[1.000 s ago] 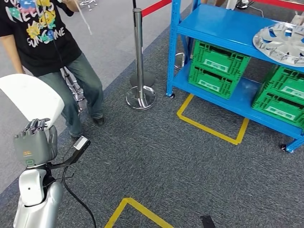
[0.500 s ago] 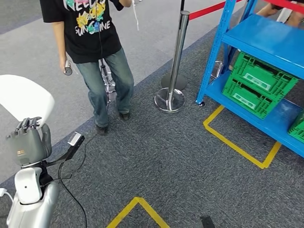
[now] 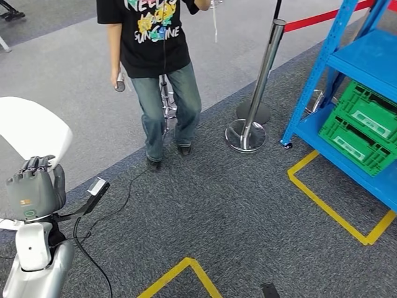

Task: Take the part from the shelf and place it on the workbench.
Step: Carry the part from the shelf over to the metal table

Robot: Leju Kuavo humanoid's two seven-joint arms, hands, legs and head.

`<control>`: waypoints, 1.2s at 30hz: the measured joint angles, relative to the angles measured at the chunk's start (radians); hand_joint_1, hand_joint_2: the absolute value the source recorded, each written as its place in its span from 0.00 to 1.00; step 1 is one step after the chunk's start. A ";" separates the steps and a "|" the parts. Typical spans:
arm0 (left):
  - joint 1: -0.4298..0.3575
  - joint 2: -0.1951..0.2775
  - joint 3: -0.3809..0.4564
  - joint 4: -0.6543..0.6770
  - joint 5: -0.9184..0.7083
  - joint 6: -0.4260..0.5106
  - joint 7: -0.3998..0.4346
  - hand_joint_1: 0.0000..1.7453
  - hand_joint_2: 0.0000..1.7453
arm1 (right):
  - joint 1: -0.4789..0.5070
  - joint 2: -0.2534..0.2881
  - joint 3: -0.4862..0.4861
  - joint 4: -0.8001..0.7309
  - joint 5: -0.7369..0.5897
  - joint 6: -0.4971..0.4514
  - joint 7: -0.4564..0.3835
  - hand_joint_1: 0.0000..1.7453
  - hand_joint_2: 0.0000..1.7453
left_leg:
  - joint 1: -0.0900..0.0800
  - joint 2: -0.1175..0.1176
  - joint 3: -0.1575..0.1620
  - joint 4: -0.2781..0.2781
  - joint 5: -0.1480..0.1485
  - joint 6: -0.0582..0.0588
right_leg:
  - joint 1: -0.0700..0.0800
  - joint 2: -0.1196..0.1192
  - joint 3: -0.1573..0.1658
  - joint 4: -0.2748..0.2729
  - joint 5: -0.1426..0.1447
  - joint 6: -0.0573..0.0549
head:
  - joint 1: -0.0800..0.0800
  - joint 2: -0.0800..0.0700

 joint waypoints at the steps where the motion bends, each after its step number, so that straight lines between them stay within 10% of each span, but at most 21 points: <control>1: 0.000 0.001 -0.001 -0.001 0.000 0.000 0.001 1.00 1.00 | -0.002 0.000 0.000 0.000 0.000 0.000 0.000 0.00 0.00 | -0.003 -0.006 0.000 -0.004 -0.004 0.007 | 0.002 -0.011 0.002 -0.002 -0.002 0.005 | 0.000 0.000; 3: 0.002 0.005 -0.001 -0.004 0.000 0.000 0.006 1.00 1.00 | -0.006 0.000 0.000 0.000 0.000 0.000 0.000 0.00 0.00 | -0.001 -0.028 0.004 -0.014 -0.002 0.020 | 0.001 -0.018 0.010 -0.003 -0.011 0.016 | 0.001 0.000; 5: -0.001 0.007 -0.003 -0.007 0.000 0.001 0.012 1.00 1.00 | -0.009 0.000 0.000 0.000 0.000 0.000 0.000 0.00 0.00 | 0.005 -0.049 0.013 -0.023 0.001 0.032 | -0.001 0.023 -0.012 0.051 -0.046 0.023 | 0.006 0.000; 9: -0.001 0.013 -0.013 -0.008 0.000 0.000 0.033 1.00 1.00 | -0.004 0.000 -0.004 0.000 0.001 0.000 0.001 0.00 0.00 | 0.005 -0.097 0.017 -0.023 -0.001 0.042 | -0.001 0.083 -0.149 0.282 -0.119 0.023 | 0.013 0.000; 14: 0.004 0.025 -0.019 -0.008 0.000 0.000 0.052 1.00 1.00 | 0.000 0.000 -0.010 0.000 0.005 0.000 0.003 0.00 0.00 | 0.004 -0.162 0.024 -0.017 -0.010 0.030 | -0.006 0.142 -0.068 0.041 0.039 0.011 | 0.013 0.000; 17: 0.009 0.033 -0.019 -0.009 0.000 0.000 0.053 1.00 1.00 | 0.000 -0.001 -0.013 0.000 0.007 -0.001 0.005 0.00 0.00 | 0.009 -0.191 0.016 -0.015 -0.009 0.014 | -0.005 0.148 -0.044 0.003 0.041 0.004 | 0.012 0.000; 20: 0.015 0.045 -0.020 -0.009 0.000 0.001 0.056 1.00 1.00 | -0.002 0.000 -0.014 0.000 0.011 -0.001 0.006 0.00 0.00 | 0.009 -0.147 -0.003 0.027 -0.039 -0.002 | -0.007 0.117 -0.036 -0.007 0.043 -0.012 | 0.008 0.000; 23: 0.016 0.054 -0.022 -0.010 0.000 0.001 0.069 1.00 1.00 | 0.001 0.000 -0.014 0.000 0.017 -0.002 0.008 0.00 0.00 | 0.012 -0.086 -0.092 0.207 -0.125 -0.017 | -0.007 0.081 -0.032 -0.010 0.039 -0.022 | 0.003 0.000; 25: 0.021 0.057 -0.023 -0.010 0.000 0.000 0.075 1.00 1.00 | 0.003 -0.001 -0.014 0.000 0.021 -0.002 0.010 0.00 0.00 | 0.017 -0.080 -0.126 0.267 -0.130 -0.022 | -0.007 0.056 -0.029 -0.010 0.034 -0.022 | 0.003 0.000; 29: 0.023 0.063 -0.024 -0.010 0.000 0.000 0.082 1.00 1.00 | 0.002 -0.001 -0.014 0.000 0.025 -0.002 0.010 0.00 0.00 | 0.011 -0.021 -0.012 0.044 -0.013 -0.012 | -0.003 0.011 -0.010 -0.009 0.019 -0.010 | 0.002 0.000; 33: 0.027 0.067 -0.024 -0.009 0.000 0.000 0.083 1.00 1.00 | -0.002 -0.001 -0.014 0.000 0.027 -0.001 0.012 0.00 0.00 | 0.002 -0.015 0.013 -0.016 -0.009 0.015 | 0.004 -0.027 0.000 -0.012 0.006 0.011 | 0.003 0.000; 36: 0.029 0.070 -0.025 -0.009 0.000 0.001 0.087 1.00 1.00 | -0.005 -0.001 -0.014 -0.001 0.028 -0.001 0.014 0.00 0.00 | 0.010 -0.047 0.020 -0.026 -0.005 0.034 | -0.002 0.037 -0.033 0.064 -0.041 0.024 | 0.008 0.000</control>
